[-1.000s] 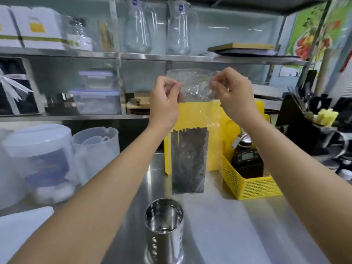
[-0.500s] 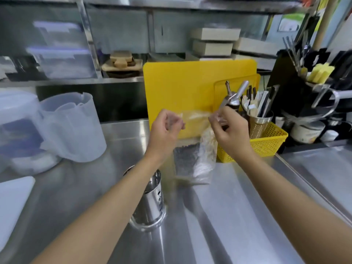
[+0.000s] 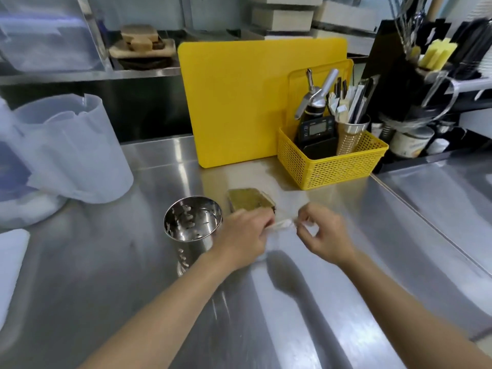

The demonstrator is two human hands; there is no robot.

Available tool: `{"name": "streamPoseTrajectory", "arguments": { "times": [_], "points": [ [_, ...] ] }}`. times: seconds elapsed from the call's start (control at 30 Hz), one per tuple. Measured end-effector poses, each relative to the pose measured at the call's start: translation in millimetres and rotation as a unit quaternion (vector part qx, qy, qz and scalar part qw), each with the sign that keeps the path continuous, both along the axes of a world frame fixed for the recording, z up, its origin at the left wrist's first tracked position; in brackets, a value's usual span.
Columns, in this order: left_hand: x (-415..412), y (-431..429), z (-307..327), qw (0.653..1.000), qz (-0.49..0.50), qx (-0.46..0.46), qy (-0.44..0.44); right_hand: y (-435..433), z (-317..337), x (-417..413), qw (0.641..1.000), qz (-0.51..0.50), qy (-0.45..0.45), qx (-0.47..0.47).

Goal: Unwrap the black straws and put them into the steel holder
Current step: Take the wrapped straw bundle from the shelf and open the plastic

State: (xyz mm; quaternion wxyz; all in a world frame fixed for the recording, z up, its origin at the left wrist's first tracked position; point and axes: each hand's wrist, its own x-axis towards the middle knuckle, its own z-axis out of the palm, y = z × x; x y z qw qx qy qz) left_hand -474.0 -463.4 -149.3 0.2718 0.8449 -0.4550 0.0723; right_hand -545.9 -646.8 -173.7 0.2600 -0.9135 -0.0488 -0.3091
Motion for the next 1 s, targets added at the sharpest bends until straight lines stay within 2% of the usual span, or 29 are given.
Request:
{"name": "streamPoseTrajectory", "arguments": {
  "times": [0.27,0.47,0.6,0.67,0.73,0.77,0.83,0.9,0.93,1.0],
  "points": [
    [-35.0,15.2,-64.9,0.98,0.011,0.182,0.077,4.7,-61.6,-48.4,0.987,0.007,0.121,-0.102],
    [-39.2,29.7,-89.3,0.969,0.01,0.201,0.144,9.1,-83.8,-51.2,0.969,0.051,0.171,-0.168],
    [-37.3,25.4,-83.4,0.953,0.027,0.214,0.212,-2.8,-80.8,-41.7,0.932,0.095,0.298,-0.181],
    [-39.3,15.5,-82.2,0.95,0.073,0.197,0.23,-12.1,-65.8,-39.5,0.899,0.134,0.39,-0.146],
    [-42.1,3.2,-82.5,0.951,0.134,0.147,0.235,-21.4,-46.9,-31.9,0.847,0.161,0.502,-0.06],
    [-43.1,-3.5,-83.7,0.951,0.163,0.118,0.236,-25.3,-40.1,-25.7,0.84,0.159,0.519,-0.002],
    [-45.2,-15.6,-84.7,0.944,0.205,0.088,0.244,-27.9,-34.4,-10.1,0.872,0.11,0.463,0.119],
    [-47.6,-25.1,-85.4,0.932,0.233,0.095,0.261,-23.3,-40.4,5.9,0.893,0.007,0.4,0.206],
    [-49.2,-28.7,-86.4,0.925,0.242,0.094,0.277,-19.3,-45.9,12.8,0.888,-0.04,0.393,0.234],
    [-53.4,-35.6,-85.8,0.912,0.259,0.063,0.312,-9.9,-55.4,21.3,0.857,-0.093,0.417,0.287]
  ]
}}
